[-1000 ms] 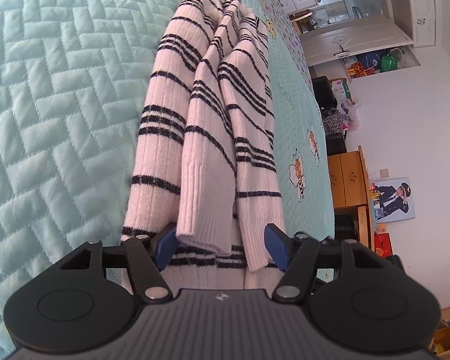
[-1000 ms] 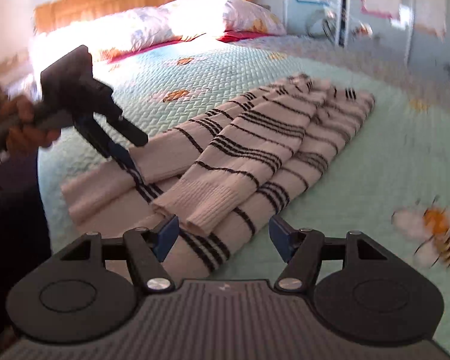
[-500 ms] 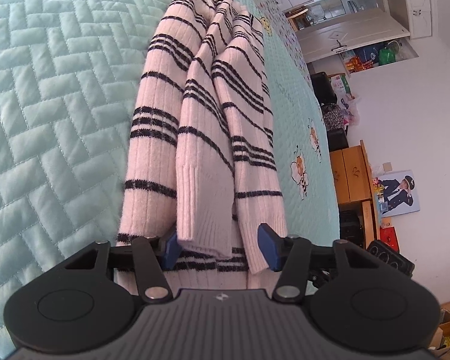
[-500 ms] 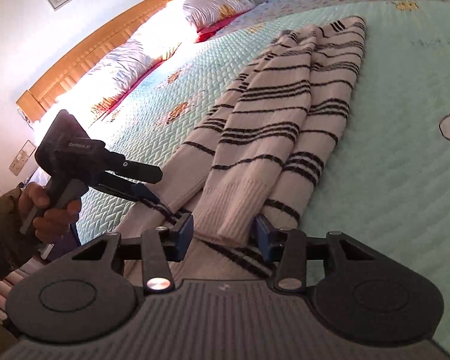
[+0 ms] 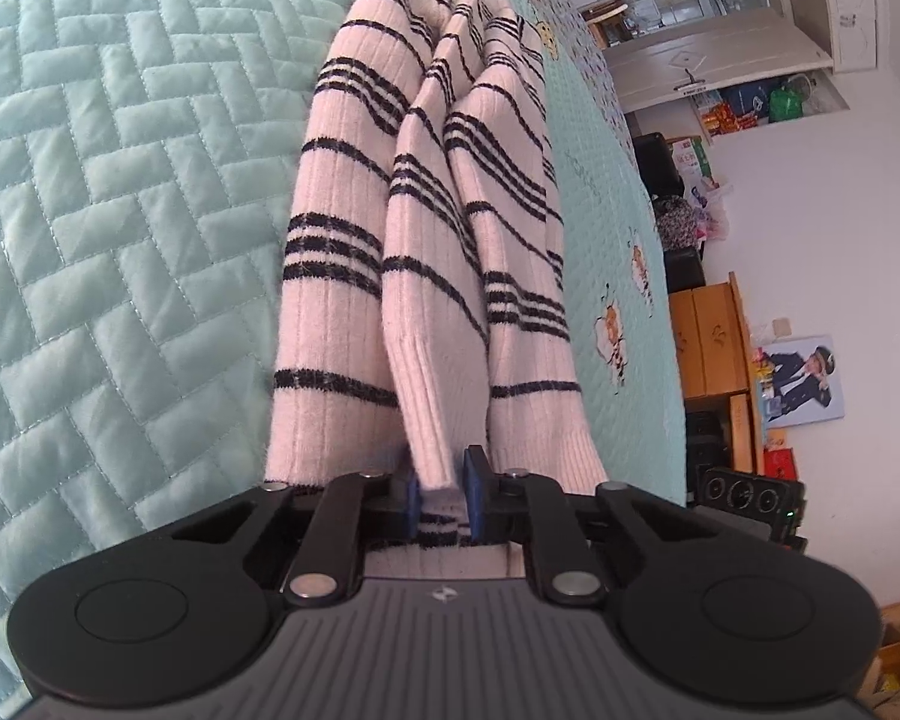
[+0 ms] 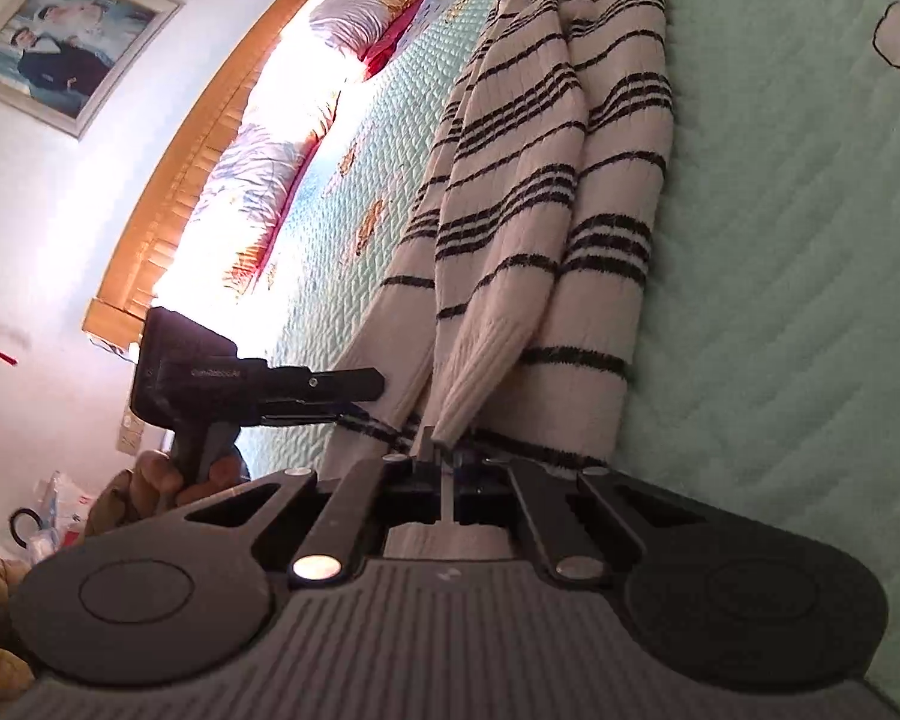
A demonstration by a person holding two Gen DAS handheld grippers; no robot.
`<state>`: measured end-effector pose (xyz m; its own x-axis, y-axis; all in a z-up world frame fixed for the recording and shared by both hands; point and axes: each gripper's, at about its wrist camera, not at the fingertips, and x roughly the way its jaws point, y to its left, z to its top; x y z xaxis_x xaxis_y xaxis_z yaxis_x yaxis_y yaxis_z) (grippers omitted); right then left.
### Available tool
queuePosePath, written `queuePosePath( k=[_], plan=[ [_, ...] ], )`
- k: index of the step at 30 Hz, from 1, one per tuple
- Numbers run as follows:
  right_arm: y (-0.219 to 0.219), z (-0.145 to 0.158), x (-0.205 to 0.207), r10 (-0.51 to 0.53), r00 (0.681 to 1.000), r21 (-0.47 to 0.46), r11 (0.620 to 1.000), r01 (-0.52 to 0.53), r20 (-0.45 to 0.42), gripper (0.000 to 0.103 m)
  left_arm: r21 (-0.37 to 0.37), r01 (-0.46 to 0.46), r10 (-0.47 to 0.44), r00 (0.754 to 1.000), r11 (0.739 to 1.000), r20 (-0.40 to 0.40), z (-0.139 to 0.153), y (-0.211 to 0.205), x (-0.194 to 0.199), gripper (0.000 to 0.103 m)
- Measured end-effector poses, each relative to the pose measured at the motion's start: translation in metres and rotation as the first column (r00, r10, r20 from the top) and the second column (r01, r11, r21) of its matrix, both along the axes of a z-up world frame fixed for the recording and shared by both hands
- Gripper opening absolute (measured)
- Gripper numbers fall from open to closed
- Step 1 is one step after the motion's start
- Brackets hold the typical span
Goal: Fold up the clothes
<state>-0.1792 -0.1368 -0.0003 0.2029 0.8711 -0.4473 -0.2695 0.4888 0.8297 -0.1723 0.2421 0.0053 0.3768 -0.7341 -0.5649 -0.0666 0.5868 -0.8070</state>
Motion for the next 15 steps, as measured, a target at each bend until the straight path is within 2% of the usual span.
queuePosePath(
  k=[4,7,12,15],
  plan=[
    [-0.012,0.000,0.003,-0.047,0.998,0.127,0.990,0.053,-0.053,0.002,-0.058,-0.019,0.020,1.000,0.998,0.013,0.007,0.002,0.004,0.008],
    [-0.019,0.001,0.007,-0.077,0.993,0.227,0.969,0.095,-0.088,0.002,-0.139,-0.038,0.042,0.999,0.990,0.027,0.015,0.003,0.008,0.008],
    [-0.029,0.008,0.027,-0.142,0.980,0.372,0.909,0.185,-0.139,0.002,-0.304,-0.096,0.122,0.990,0.948,0.066,0.037,0.007,0.029,0.008],
    [-0.031,0.018,0.055,-0.191,0.972,0.427,0.874,0.230,-0.133,0.002,-0.348,-0.137,0.176,0.981,0.927,0.081,0.052,0.006,0.057,0.008]
  ],
)
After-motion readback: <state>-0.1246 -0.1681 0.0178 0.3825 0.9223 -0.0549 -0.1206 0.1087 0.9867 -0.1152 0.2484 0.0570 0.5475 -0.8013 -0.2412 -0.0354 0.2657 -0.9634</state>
